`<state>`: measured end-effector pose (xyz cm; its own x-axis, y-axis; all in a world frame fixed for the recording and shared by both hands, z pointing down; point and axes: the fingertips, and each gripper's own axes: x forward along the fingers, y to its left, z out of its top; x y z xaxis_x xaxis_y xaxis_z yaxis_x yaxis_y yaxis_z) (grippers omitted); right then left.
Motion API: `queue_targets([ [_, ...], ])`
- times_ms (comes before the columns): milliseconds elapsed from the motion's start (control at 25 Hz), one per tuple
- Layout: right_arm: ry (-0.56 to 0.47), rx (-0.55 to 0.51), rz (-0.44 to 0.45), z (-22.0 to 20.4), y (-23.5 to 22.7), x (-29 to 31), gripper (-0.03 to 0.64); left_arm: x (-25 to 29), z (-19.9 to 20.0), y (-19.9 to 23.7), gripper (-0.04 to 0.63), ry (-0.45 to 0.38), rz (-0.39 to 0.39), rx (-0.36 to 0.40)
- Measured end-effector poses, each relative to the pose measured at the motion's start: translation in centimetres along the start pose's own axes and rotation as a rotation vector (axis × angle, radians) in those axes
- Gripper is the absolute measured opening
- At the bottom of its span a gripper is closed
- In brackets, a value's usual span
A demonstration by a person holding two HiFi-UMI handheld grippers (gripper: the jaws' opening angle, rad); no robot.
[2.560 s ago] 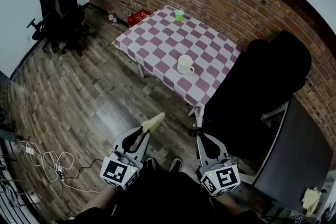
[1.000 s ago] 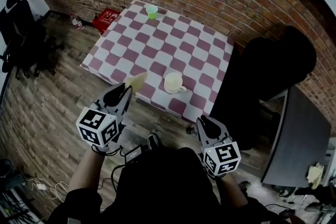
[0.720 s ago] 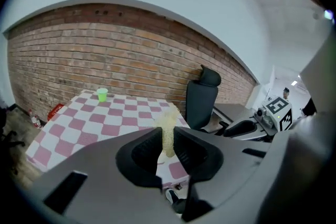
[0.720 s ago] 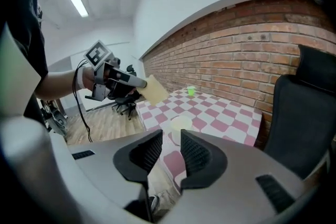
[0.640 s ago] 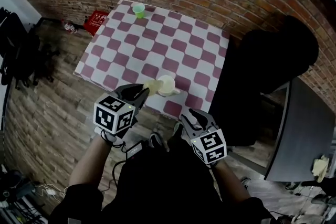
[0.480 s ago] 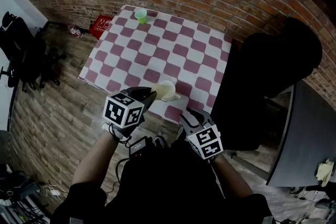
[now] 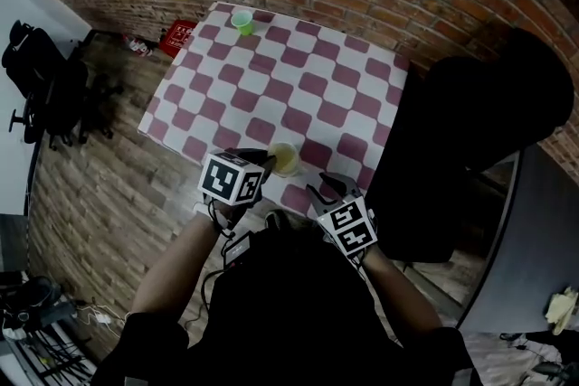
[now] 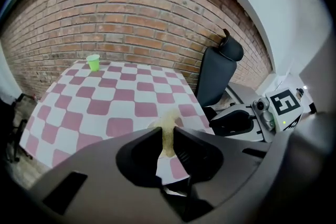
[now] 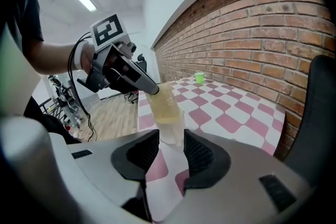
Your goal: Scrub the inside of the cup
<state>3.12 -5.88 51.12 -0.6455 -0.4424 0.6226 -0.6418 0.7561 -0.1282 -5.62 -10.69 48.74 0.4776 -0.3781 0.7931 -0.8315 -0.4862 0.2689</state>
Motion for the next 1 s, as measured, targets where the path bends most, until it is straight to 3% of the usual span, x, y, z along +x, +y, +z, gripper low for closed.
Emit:
queue_targets([
  [240, 0.051, 0.01, 0.0, -0.5, -0.7, 3.3, 0.14, 2.6, -0.5, 0.6, 0.072, 0.088, -0.002, 0.061],
  [520, 0.042, 0.003, -0.079, 1.1, -1.6, 5.1, 0.14, 5.5, -2.4, 0.9, 0.072, 0.249, 0.013, 0.298],
  [680, 0.076, 0.012, -0.081, 0.5, -1.6, 6.0, 0.14, 6.4, -3.0, 0.6, 0.072, 0.314, -0.005, 0.417],
  [880, 0.158, -0.018, -0.056, -1.4, -0.9, 7.7, 0.14, 6.9, -3.8, 0.7, 0.072, 0.364, -0.05, 0.437],
  [1000, 0.173, -0.027, -0.064, -1.9, -0.9, 8.0, 0.14, 6.0, -3.4, 0.7, 0.072, 0.372, -0.126, 0.357],
])
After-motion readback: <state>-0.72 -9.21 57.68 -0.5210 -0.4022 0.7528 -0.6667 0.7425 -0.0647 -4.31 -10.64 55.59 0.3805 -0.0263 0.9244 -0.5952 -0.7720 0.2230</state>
